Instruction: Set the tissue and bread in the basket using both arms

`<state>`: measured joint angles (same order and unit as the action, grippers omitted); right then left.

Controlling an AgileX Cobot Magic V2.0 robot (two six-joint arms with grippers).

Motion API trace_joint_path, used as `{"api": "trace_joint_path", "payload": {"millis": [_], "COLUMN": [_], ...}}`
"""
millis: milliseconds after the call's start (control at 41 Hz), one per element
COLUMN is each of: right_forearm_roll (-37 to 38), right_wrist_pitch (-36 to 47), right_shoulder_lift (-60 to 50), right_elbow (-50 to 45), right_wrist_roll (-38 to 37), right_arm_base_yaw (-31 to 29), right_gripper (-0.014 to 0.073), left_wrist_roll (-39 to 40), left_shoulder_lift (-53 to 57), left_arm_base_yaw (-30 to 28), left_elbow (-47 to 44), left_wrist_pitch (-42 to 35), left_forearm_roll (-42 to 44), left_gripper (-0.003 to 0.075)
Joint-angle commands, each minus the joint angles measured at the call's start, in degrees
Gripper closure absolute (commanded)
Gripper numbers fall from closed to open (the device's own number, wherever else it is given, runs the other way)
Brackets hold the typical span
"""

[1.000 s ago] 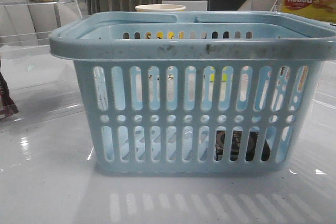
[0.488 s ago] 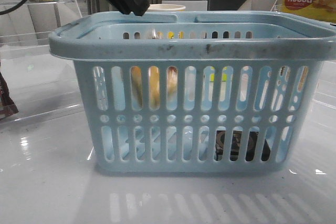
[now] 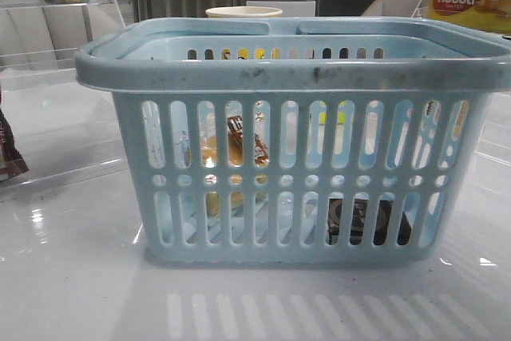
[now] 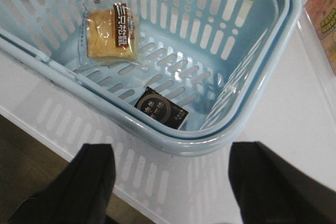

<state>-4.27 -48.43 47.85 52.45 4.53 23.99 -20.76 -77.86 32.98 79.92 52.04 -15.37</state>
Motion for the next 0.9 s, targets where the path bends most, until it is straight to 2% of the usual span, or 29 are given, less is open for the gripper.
{"api": "trace_joint_path", "payload": {"millis": [0,244,439,659,878], "right_forearm_roll": [0.04,0.04,0.04,0.47,0.75], "right_wrist_pitch": [3.5,3.64,3.64,3.4,0.91], "right_shoulder_lift": [-0.53,-0.53,-0.53,-0.53,-3.46], "right_elbow": [1.62,1.62,1.62,1.62,0.96], "right_wrist_roll": [0.59,0.59,0.59,0.63,0.63], "right_arm_base_yaw": [0.06,0.06,0.06,0.06,0.06], "right_gripper": [0.0033,0.0033,0.0033,0.0033,0.0033], "left_wrist_roll": [0.09,-0.02,0.47,16.3,16.87], "left_shoulder_lift": [6.93,20.98,30.82,38.23,39.58], "left_arm_base_yaw": [2.1,6.32,6.19,5.96,5.96], "left_elbow": [-2.21,-14.02,-21.84,-26.38,-27.2], "left_wrist_pitch": [-1.96,-0.28,0.42,1.92,0.94], "left_forearm_roll": [-1.83,-1.71,-0.86,14.51,15.81], "left_gripper": [0.0335,0.0335,0.0337,0.0337,0.0337]}}
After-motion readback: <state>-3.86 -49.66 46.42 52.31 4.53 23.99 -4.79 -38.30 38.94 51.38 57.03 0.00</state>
